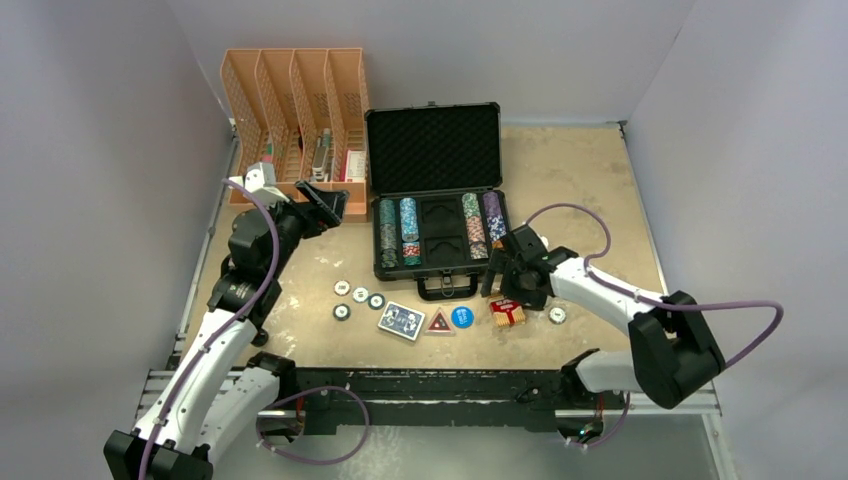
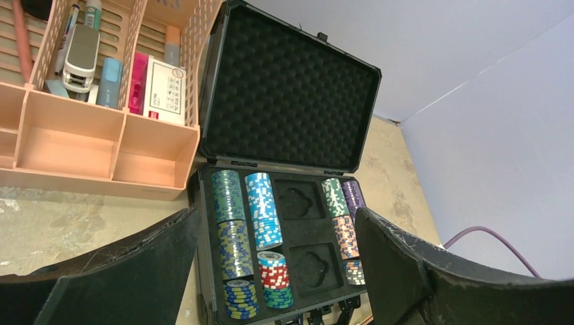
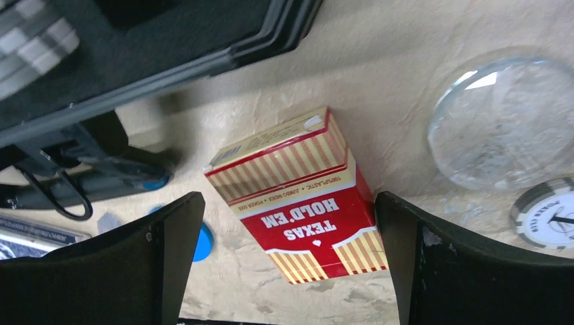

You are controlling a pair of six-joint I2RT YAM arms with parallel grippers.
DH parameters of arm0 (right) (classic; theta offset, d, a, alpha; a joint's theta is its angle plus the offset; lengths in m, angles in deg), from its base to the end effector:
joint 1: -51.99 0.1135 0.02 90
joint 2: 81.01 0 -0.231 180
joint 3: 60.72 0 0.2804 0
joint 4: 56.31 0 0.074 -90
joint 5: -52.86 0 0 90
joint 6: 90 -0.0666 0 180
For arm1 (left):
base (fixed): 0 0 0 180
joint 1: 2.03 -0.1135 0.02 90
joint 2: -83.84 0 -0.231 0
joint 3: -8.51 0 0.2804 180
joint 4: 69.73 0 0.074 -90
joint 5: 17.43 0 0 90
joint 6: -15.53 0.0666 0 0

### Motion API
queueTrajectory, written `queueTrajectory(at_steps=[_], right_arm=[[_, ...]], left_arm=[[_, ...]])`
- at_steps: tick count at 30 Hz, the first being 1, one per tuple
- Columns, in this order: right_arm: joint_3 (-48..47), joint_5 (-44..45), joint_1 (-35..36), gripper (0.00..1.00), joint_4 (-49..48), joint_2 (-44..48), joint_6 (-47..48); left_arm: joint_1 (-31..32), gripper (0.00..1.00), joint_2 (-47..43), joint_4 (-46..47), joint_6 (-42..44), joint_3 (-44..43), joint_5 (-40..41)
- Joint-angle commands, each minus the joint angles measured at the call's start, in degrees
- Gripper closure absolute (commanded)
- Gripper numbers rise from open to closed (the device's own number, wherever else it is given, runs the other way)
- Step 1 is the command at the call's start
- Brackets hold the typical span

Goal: Pack up texas hold em set

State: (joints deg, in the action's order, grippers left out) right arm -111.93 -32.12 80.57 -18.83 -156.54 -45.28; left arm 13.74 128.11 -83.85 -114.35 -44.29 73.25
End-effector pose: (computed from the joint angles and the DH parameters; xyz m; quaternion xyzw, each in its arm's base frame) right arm 0.2523 0.1308 0.0980 0.1513 0.9571 0.1123 0.2201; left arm 0.2618 -0.0731 0.3026 -0.1586 0.7236 -0.3097 0.5962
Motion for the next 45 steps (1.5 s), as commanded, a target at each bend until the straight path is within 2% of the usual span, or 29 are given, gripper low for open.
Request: queueTrajectory(at_steps=[1,7,10,15,19,21,25,27,30,35,41,45], right_arm=[[-0.7,1.6,4.0,0.01,1.0,0.1,-1.3],[-0.4,4.9,10.5,0.02,4.6,-2.0,-7.3],[-1.4,9.3,12.0,0.07,7.3,-4.0,-9.8],[-2.3,14.1,12.4,0.2,8.2,-5.4,-12.5],[-1.5,14.3,12.4,0.42,6.9,-5.4,-12.6],[-1.9,15.3,12.5,0.48,8.0,-4.1,-12.6],[-5.9,18.8,12.6,0.51,11.5,3.5,-11.3],[-7.9,19.0,12.7,0.51,10.8,8.0,-7.7],[-9.5,16.5,12.7,0.51,5.9,14.4,-0.5],[-9.0,9.9,12.7,0.52,-10.0,20.2,13.6],[-9.5,-4.9,12.7,0.51,-30.2,16.0,30.2],[-10.2,-15.2,12.8,0.51,-40.1,11.6,39.4]], left_arm=[[-0.4,0.16,-0.6,2.9,0.3,-0.6,0.5],[-0.4,0.16,-0.9,2.9,0.4,-0.5,0.8],[-0.4,0.16,-1.1,2.7,0.3,-0.4,0.8],[-0.5,0.16,-1.3,2.4,0.3,-0.4,1.2],[-0.4,0.16,-1.1,1.8,0.0,-0.7,1.2],[-0.4,0.16,-0.7,1.6,-0.1,-1.0,0.6],[-0.4,0.16,1.1,1.2,-1.3,-1.9,-1.6],[-0.4,0.16,2.4,0.4,-2.0,-2.8,-2.9],[-0.3,0.16,5.0,-1.8,-2.8,-5.0,-5.0],[-0.3,0.16,9.4,-1.4,-4.2,-7.3,-13.8],[-0.3,0.17,13.6,0.1,-8.3,-8.9,-24.7],[-0.3,0.18,13.7,-2.6,-10.0,-9.3,-27.2]])
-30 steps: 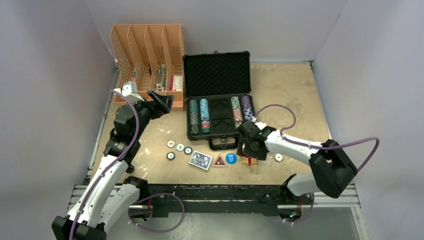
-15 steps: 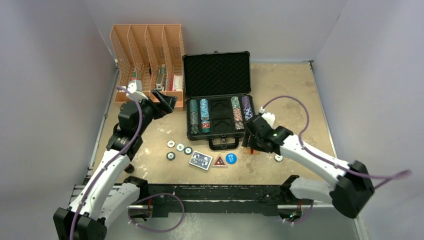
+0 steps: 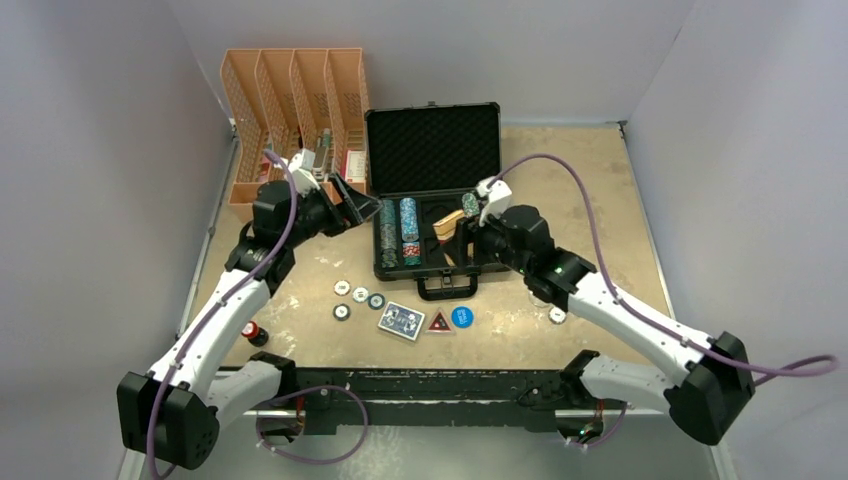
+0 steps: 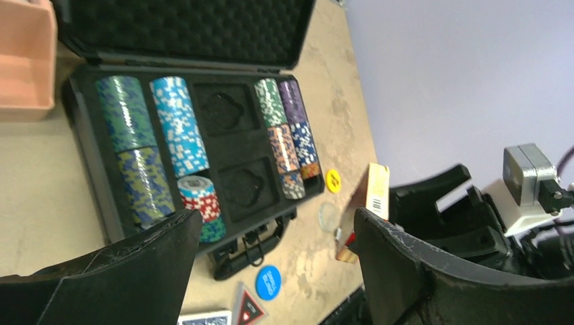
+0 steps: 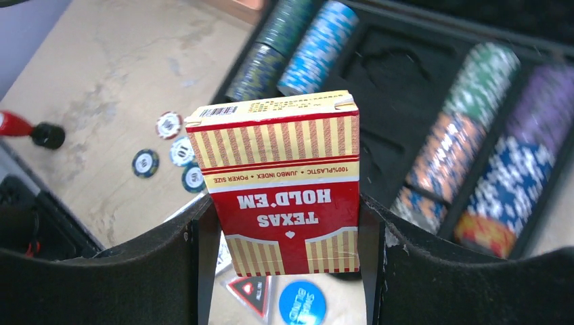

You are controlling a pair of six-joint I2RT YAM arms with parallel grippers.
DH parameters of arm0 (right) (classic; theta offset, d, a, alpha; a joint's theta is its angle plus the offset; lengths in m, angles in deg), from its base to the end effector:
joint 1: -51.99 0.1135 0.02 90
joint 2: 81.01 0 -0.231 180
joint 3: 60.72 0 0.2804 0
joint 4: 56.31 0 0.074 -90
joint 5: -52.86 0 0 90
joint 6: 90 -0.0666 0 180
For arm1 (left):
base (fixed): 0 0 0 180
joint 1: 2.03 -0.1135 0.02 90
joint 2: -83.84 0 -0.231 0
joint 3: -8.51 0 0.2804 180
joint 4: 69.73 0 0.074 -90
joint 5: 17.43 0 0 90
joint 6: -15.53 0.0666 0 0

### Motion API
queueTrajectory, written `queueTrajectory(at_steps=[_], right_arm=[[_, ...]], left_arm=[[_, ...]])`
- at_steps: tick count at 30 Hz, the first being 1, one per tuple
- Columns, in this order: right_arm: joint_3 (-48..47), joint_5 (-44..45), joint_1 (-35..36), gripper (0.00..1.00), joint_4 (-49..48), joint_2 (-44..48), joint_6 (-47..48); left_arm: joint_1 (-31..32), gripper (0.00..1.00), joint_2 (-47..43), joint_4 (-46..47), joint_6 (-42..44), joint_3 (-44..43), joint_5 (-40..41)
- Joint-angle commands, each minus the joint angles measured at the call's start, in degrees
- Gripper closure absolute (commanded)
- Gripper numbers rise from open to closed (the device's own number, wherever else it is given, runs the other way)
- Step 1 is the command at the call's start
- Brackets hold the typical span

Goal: Pack up texas hold em set

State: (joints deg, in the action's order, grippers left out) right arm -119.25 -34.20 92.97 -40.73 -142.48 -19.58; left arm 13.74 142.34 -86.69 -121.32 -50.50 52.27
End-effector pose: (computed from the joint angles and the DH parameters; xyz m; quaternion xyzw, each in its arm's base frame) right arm 0.2460 0.2092 0.2574 -0.1359 0.8001 0.2764 0.5148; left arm 0.2926 -0.1066 0.2743 -0.1096 0.7879 -0.4268 0.4301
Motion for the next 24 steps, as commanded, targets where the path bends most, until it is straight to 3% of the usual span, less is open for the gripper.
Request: queueTrajectory(at_steps=[1,6,18,24], right_arm=[[-3.5,-15.4,0.3,0.51,-19.7,-3.6,15.6],[-7.4,-25.5,0.3,0.5,-21.0,-9.9,24.1],[-14.0,-34.7,0.7,0.5,-12.9,-16.7,29.9],[-16.4,-35.7,0.9,0.51,-8.1,-19.3,31.6]], left_arm=[[-0.3,0.18,-0.5,-0.1,-3.8,-3.0,-7.1],[0.1,0.18,2.3,9.1,-14.1,-0.1,-15.3],[6.0,0.22,7.3,9.3,-11.8,2.7,-16.7],[6.8,0.56,9.4,2.6,-6.1,0.8,-12.8]])
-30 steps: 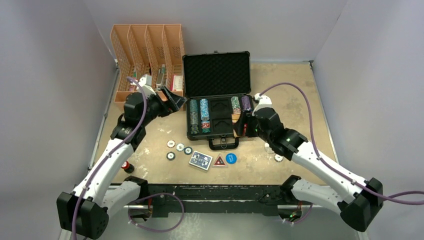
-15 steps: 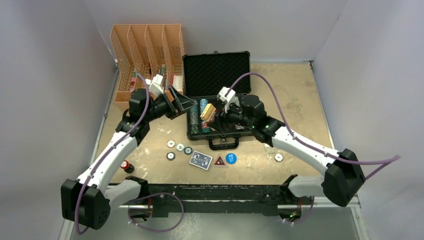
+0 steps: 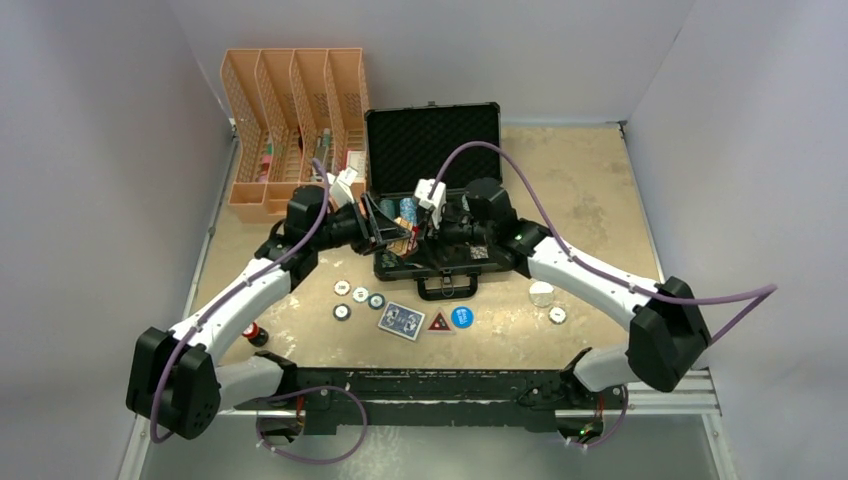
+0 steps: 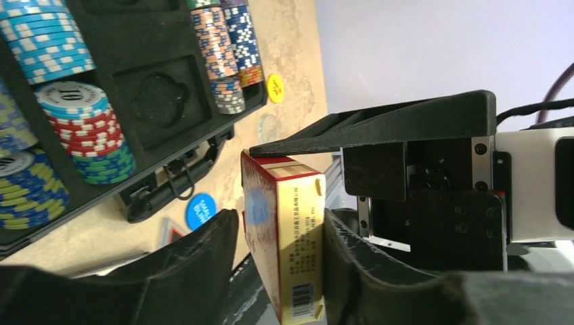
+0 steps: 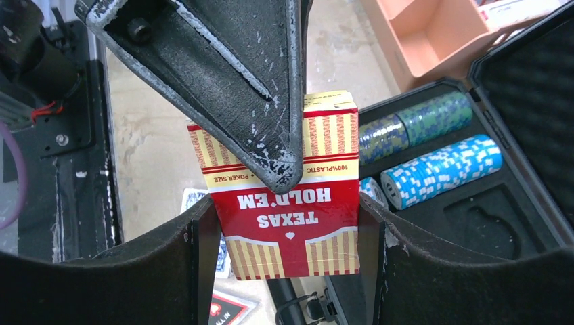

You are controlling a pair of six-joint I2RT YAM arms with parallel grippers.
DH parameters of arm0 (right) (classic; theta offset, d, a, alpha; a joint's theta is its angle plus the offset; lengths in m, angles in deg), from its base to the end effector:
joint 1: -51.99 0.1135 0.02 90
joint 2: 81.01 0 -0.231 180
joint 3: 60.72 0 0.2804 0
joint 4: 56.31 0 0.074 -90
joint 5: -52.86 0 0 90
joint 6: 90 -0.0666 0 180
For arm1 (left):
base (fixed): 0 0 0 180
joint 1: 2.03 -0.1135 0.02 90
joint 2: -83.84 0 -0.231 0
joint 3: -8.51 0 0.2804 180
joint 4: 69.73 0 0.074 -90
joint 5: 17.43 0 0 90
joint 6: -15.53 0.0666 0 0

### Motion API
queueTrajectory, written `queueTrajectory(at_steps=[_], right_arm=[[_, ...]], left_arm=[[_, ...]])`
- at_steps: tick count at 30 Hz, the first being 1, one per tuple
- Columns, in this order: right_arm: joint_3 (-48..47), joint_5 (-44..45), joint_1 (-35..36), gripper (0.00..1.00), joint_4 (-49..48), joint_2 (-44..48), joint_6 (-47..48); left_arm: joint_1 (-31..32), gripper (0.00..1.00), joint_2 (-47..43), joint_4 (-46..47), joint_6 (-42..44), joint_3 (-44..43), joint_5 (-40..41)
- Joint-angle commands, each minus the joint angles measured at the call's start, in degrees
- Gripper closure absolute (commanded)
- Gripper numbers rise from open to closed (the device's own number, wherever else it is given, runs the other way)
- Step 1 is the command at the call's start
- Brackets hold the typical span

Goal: Pack up texas hold em set

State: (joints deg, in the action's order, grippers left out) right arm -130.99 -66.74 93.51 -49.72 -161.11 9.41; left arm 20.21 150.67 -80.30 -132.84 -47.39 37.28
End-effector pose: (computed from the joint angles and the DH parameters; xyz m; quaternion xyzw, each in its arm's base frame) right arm 0.2650 0.2786 0.2559 -0.4710 0.6333 0.3567 0.4999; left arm 0.2852 -0.1582 0.2257 -0.0821 0.8018 -0.5380 0.2469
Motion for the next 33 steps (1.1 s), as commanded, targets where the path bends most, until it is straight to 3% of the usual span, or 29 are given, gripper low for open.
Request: queueTrajectory(at_steps=[1,4,7,9,11,13,16,19,23,25,28,33], right_arm=[[-5.1,-3.4,0.3,0.52,1.8,-1.4,3.0],[-6.0,-3.4,0.3,0.53,3.9,-2.5,3.7],[-6.5,-4.0,0.3,0.52,4.5,-3.2,3.5],[-7.0,-4.0,0.3,0.42,4.7,-3.4,2.8],[-6.2,-3.9,0.3,0.22,3.1,-2.5,1.9],[-4.2,-3.7,0.3,0.14,0.7,-0.1,0.2],[-0.7,1.7,0.2,0.12,-4.7,5.1,-4.2],[3.7,12.1,0.1,0.11,-9.6,11.3,-9.3],[7.5,28.3,-1.7,0.12,-10.8,15.7,-18.8],[7.5,29.2,-5.5,0.14,-8.1,15.6,-26.7],[8.7,24.6,-11.9,0.24,-4.9,15.0,-35.4],[11.6,25.2,-13.2,0.3,-3.6,15.6,-42.4]], left_arm=[[0.3,0.59,1.3,-5.7,6.9,-3.1,3.3],[0.3,0.7,1.6,-9.7,10.0,-5.1,5.3],[0.3,0.89,1.8,-11.0,11.4,-5.5,5.4],[0.3,1.0,1.9,-11.4,12.0,-5.6,5.6],[0.3,1.0,2.0,-11.0,12.0,-6.0,5.9],[0.3,1.0,2.1,-10.4,11.7,-6.9,7.5],[0.3,1.0,1.7,-10.1,11.4,-9.2,13.6],[0.2,1.0,2.1,-7.1,10.7,-10.7,20.9],[0.3,1.0,7.4,0.5,8.2,-12.7,24.2],[0.3,1.0,11.4,4.2,6.5,-14.1,24.3],[1.3,1.0,18.0,9.6,4.5,-17.3,24.1],[3.4,1.0,27.8,11.3,1.5,-23.1,26.2]])
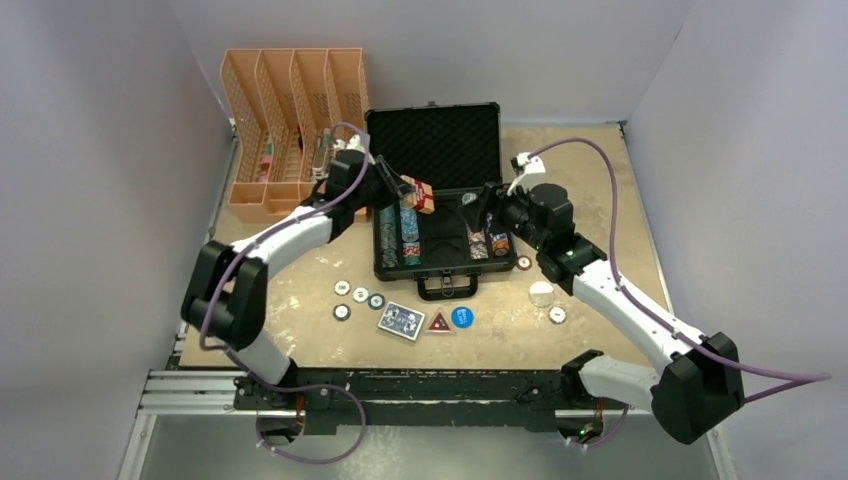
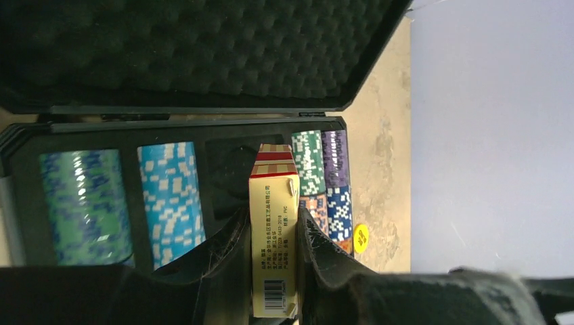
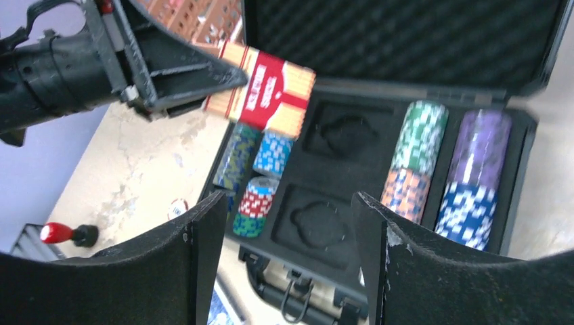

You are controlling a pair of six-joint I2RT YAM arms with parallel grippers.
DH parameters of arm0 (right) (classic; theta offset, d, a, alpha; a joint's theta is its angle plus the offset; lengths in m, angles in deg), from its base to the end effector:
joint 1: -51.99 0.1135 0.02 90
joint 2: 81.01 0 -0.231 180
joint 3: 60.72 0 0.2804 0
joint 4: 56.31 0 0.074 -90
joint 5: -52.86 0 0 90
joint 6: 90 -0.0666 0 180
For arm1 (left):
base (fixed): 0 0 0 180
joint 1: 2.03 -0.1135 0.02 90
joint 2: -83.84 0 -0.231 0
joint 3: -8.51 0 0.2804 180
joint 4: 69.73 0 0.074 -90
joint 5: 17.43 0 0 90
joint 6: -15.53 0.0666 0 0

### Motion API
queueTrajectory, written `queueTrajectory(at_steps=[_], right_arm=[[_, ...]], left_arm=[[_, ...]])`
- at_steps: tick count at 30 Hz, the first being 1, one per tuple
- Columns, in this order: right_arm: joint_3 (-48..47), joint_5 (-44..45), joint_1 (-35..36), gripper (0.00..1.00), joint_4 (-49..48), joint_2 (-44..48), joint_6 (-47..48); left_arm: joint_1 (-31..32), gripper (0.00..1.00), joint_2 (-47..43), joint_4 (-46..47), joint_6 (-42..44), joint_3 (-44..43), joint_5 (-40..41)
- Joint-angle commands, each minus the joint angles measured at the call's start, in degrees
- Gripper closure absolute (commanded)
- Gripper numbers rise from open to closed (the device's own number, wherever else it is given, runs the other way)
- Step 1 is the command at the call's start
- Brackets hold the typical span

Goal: Pack up texas hold em set

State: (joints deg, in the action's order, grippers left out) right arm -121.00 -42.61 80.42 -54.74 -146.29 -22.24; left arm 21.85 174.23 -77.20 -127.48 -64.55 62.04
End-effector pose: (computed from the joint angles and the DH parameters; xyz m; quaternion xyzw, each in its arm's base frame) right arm 0.2978 0.1685 0.2828 -0.0720 0.7428 0.3166 0.5855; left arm 0.3753 -0.1795 0.2025 -0.1631 0.8244 -0.3941 0.3721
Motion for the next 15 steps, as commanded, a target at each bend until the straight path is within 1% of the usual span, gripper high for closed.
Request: queueTrajectory(at_steps=[1,4,8,12,15], right_arm=[[2.1,0.8,-0.5,0.31,1.5,0.8,-12.3],[3.9,0.4,-1.3,0.33,0.7,0.9,-15.5],[6.4,-0.8,-1.8,0.34,-1.4,0.9,-17.4],[7.4,-1.0,-1.9,0.34,-2.5,1.2,-17.4],[8.2,0.3,-1.9,0.34,-2.8,1.9,-17.3]], left_arm=[[1.9,1.0,5.6,9.0,-4.5,-6.4,1.0],[2.8,1.0,8.7,11.9,-6.0,-6.8,0.3],[4.4,1.0,12.4,14.0,-7.1,-7.2,-0.4],[4.9,1.0,14.7,18.9,-9.8,-5.8,-0.6],[5.5,1.0,17.0,19.4,-11.6,-6.3,0.0]])
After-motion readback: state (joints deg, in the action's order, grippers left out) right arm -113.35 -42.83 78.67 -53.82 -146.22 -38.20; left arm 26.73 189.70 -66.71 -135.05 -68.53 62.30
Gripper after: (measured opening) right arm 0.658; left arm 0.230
